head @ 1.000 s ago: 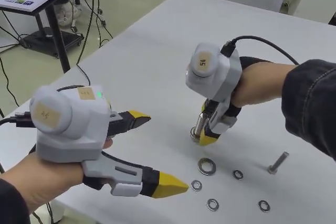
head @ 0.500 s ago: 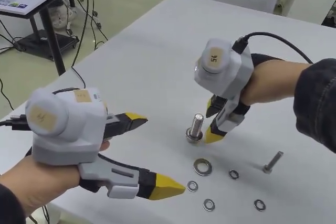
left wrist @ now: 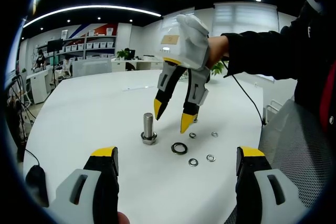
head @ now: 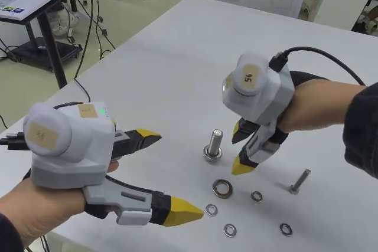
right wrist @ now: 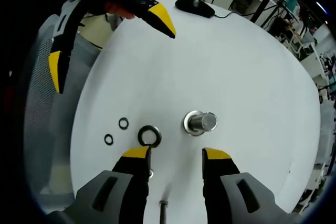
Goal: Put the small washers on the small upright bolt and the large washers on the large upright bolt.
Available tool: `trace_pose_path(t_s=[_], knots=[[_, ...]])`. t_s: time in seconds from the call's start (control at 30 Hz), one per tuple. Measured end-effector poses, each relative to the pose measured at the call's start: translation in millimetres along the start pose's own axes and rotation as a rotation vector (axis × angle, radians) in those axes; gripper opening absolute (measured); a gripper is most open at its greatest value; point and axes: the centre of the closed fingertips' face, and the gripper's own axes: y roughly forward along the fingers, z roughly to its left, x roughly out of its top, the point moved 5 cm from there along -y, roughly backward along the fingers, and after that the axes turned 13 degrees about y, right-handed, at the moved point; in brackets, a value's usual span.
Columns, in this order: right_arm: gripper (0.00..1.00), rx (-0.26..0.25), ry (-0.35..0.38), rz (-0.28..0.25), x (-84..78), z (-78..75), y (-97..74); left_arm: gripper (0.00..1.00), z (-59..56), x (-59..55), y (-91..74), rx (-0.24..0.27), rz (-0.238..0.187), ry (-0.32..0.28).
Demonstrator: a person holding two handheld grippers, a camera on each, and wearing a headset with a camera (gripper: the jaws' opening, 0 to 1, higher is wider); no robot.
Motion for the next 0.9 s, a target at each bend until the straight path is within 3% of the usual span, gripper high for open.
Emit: trace_pose_path(t_s=[0.4, 0.9], knots=[[0.39, 0.044, -0.014, 0.01, -3.6, 25.7, 18.0, 0.93, -1.0, 3.0, -3.6, 0.011, -0.006, 0.007], [0.37, 0.055, -0.027, 0.016, -1.2, 31.2, 32.7, 0.93, 0.1, 4.8, -10.0, 0.036, -0.014, 0.005]])
